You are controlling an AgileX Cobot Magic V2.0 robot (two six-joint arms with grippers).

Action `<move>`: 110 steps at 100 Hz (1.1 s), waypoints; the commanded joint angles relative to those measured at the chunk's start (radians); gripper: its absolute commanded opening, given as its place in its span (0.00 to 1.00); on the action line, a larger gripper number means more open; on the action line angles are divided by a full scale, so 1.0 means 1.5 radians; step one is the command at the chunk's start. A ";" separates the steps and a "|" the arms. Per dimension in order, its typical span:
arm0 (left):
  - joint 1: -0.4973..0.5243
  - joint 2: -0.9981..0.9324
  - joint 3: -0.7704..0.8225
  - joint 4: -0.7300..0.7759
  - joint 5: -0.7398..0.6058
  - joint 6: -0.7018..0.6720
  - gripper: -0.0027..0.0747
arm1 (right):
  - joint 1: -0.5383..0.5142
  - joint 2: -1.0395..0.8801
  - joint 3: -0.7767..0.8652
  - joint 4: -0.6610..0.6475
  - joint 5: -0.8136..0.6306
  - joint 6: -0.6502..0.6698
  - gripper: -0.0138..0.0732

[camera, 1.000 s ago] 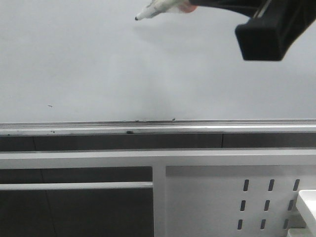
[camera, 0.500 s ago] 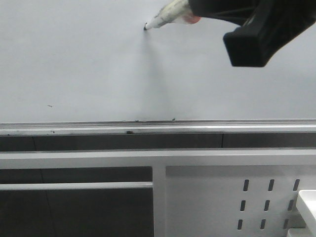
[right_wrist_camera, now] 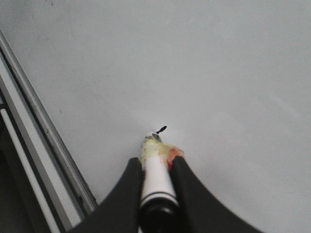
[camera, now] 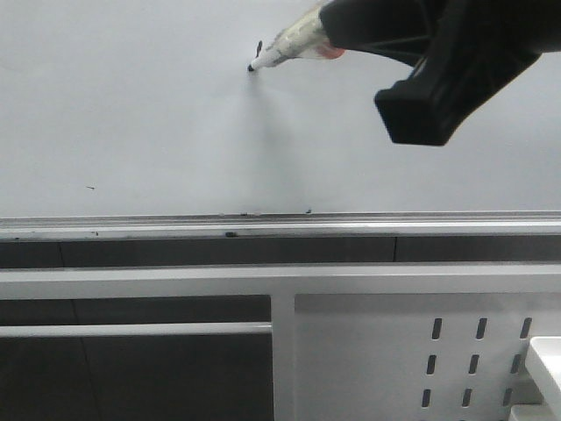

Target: Write number 1 on whiteboard

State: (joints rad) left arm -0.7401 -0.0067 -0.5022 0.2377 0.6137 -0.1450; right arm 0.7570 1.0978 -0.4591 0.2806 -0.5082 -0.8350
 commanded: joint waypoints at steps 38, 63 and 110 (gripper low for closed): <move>0.002 0.002 -0.013 -0.001 -0.054 -0.004 0.01 | -0.008 -0.009 -0.021 0.062 -0.130 -0.032 0.10; 0.002 0.002 -0.013 -0.001 -0.054 -0.004 0.01 | -0.008 -0.009 -0.021 0.090 -0.130 -0.037 0.10; 0.002 0.002 -0.013 -0.001 -0.054 -0.004 0.01 | -0.008 -0.008 -0.021 0.134 -0.128 -0.037 0.10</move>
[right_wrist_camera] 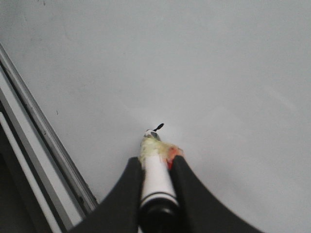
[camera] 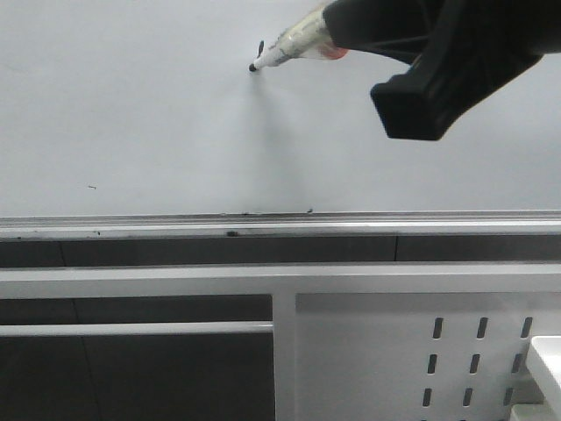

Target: Write number 1 on whiteboard

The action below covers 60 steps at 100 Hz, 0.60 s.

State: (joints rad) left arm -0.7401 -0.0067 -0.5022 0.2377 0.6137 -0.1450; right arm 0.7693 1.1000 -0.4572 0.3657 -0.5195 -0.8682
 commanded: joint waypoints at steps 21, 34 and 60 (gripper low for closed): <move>0.002 0.002 -0.013 0.002 -0.054 -0.004 0.01 | -0.017 0.036 -0.022 0.130 -0.113 -0.015 0.10; 0.002 0.002 -0.013 0.003 -0.054 -0.004 0.01 | -0.017 0.086 -0.022 0.141 -0.102 -0.015 0.10; 0.002 0.002 -0.013 0.003 -0.054 -0.004 0.01 | -0.017 0.137 -0.022 0.146 -0.103 -0.002 0.10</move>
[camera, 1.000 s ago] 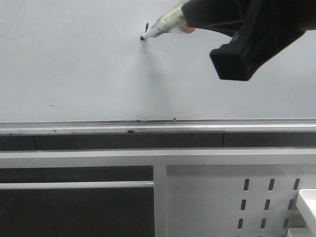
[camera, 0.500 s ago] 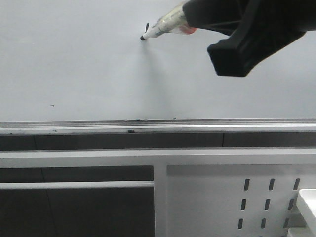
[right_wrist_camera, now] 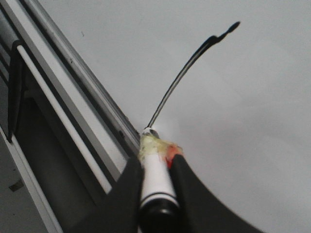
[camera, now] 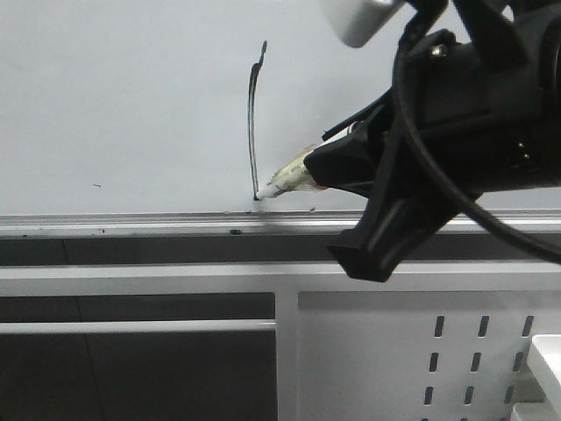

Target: Write number 1 on whiteboard

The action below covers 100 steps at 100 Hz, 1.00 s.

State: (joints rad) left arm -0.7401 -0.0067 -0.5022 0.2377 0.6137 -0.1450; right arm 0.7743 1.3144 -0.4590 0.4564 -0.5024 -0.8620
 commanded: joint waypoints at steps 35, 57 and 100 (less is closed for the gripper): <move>0.002 0.002 -0.013 0.003 -0.054 -0.004 0.01 | -0.001 -0.027 -0.021 0.061 -0.123 -0.006 0.07; 0.002 0.002 -0.013 -0.005 -0.054 -0.004 0.01 | 0.056 -0.159 -0.022 0.057 0.083 -0.006 0.07; 0.002 0.193 -0.043 -0.314 -0.026 0.365 0.45 | 0.088 -0.278 -0.179 0.086 0.489 -0.006 0.07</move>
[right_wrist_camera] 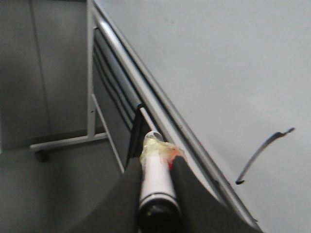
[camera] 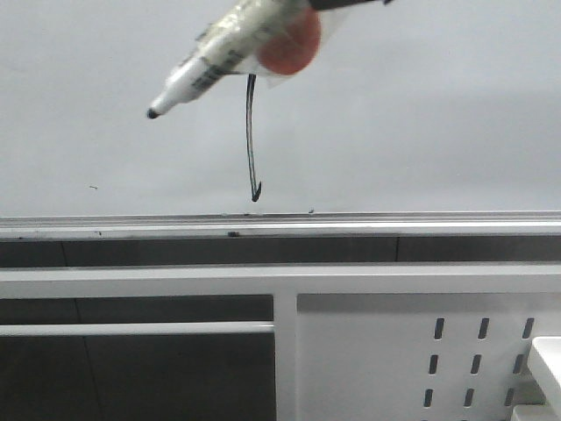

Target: Write number 1 on whiteboard

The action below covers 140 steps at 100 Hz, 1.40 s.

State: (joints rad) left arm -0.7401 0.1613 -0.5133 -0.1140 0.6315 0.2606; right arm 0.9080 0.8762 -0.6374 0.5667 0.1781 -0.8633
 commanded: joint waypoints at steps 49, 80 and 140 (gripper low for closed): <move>0.002 0.334 -0.158 -0.202 0.075 0.258 0.44 | 0.001 0.162 -0.274 0.012 0.215 -0.006 0.07; 0.002 0.347 -0.159 -0.233 0.074 0.277 0.44 | 0.054 0.190 -0.307 0.012 0.212 -0.006 0.07; 0.002 0.348 -0.159 -0.233 0.068 0.277 0.21 | 0.068 0.198 -0.315 0.029 0.206 -0.006 0.07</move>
State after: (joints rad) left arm -0.7401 0.6780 -0.7176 -0.4314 0.7921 0.6745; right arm 1.0078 1.1928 -1.0714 0.5714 0.5460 -0.8633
